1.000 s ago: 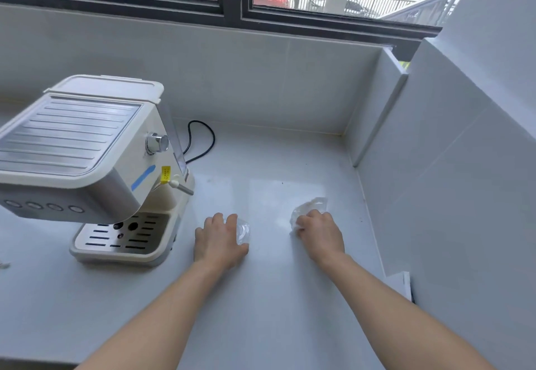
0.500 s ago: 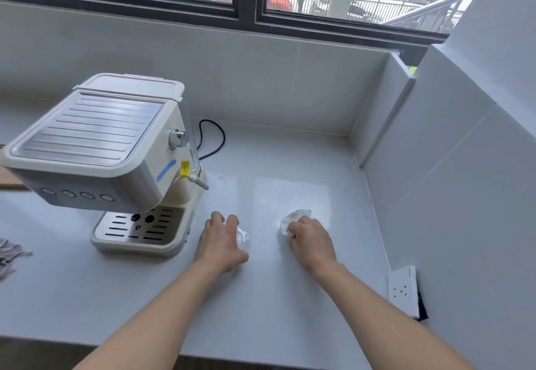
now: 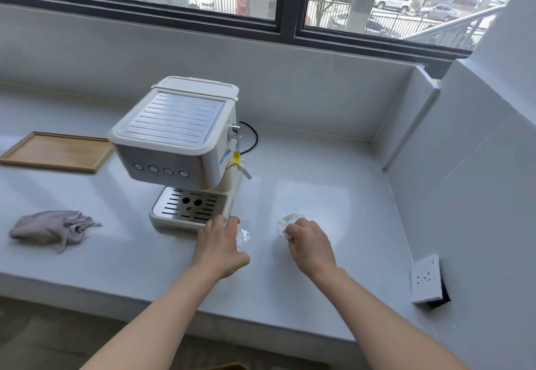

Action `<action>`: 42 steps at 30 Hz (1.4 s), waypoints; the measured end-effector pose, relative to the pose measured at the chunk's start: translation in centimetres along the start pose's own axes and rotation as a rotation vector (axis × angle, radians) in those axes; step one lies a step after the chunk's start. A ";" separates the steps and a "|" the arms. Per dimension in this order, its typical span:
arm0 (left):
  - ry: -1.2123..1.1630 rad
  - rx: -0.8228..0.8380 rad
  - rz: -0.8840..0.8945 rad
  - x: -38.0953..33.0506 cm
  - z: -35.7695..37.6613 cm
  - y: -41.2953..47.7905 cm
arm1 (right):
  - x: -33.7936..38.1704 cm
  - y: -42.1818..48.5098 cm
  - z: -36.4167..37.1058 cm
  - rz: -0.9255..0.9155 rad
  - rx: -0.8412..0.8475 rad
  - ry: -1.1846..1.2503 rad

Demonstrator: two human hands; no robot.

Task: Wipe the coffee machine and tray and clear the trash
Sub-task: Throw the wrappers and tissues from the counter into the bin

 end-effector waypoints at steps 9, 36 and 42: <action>-0.080 0.011 0.069 4.8 -2.3 -8.6 | 6.1 -9.2 0.3 0.033 -0.075 0.004; -0.060 0.272 -0.116 15.3 15.9 -28.6 | 6.3 -27.0 24.8 0.096 0.299 0.041; -0.056 0.395 -0.126 18.4 26.4 -30.5 | 2.2 -27.9 35.0 0.180 0.412 0.021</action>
Point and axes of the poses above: each hand's wrist, its own y-axis towards the middle knuckle, its own z-axis out of the palm, x = y × z, the point moved 8 cm from there along y, towards the middle knuckle, and after that the axes turned 9 degrees about z, right-handed, at the moved point
